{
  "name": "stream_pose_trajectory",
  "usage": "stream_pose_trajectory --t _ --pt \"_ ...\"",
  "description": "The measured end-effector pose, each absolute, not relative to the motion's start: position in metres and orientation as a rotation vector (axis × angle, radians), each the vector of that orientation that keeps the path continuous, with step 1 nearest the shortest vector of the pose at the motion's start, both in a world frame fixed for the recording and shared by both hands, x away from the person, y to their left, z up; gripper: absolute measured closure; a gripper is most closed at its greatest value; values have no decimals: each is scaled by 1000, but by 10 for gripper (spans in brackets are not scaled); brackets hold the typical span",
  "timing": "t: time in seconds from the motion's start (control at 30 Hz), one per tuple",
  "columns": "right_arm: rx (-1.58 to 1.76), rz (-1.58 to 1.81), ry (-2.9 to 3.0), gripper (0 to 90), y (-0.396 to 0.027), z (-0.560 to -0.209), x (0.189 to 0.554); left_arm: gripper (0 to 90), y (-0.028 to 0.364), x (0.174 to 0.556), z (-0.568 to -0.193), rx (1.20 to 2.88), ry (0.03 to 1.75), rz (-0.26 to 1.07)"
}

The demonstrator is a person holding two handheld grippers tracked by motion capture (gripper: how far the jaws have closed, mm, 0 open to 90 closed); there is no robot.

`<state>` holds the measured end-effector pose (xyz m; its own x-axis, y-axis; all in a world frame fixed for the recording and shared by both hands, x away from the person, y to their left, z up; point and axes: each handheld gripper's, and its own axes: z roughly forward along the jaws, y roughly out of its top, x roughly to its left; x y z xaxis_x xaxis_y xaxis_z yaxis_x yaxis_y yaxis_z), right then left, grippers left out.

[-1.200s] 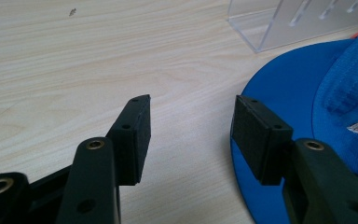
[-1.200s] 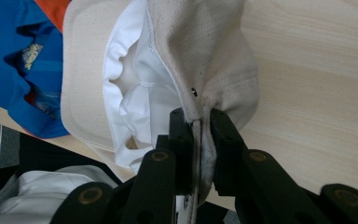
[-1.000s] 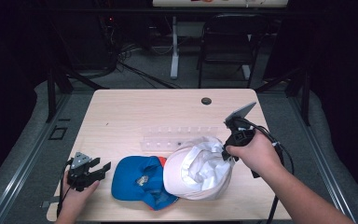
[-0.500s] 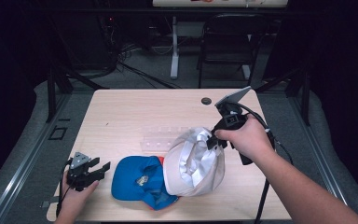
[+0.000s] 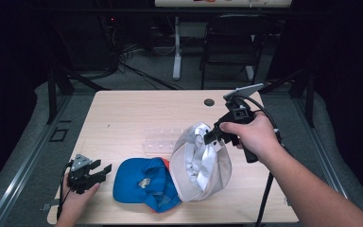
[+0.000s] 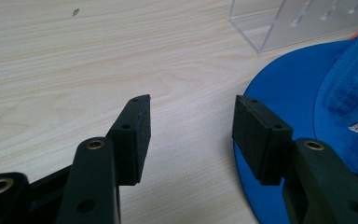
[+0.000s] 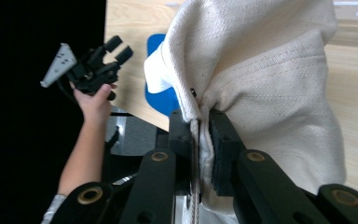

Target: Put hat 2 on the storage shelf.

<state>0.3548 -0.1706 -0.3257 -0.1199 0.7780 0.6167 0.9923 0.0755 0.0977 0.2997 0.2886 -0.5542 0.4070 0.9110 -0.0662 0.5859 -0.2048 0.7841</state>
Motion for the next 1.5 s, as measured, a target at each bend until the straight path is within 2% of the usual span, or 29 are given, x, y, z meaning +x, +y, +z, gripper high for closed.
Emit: stream_pose_trajectory --t 0.63,1.5 --pt "-1712 -1007 -1683 813 -213 -309 357 473 287 299 -554 1906 1279 540" --pt "-1664 -1240 -1495 812 -200 -289 397 473 287 300 -554 1907 1273 542"
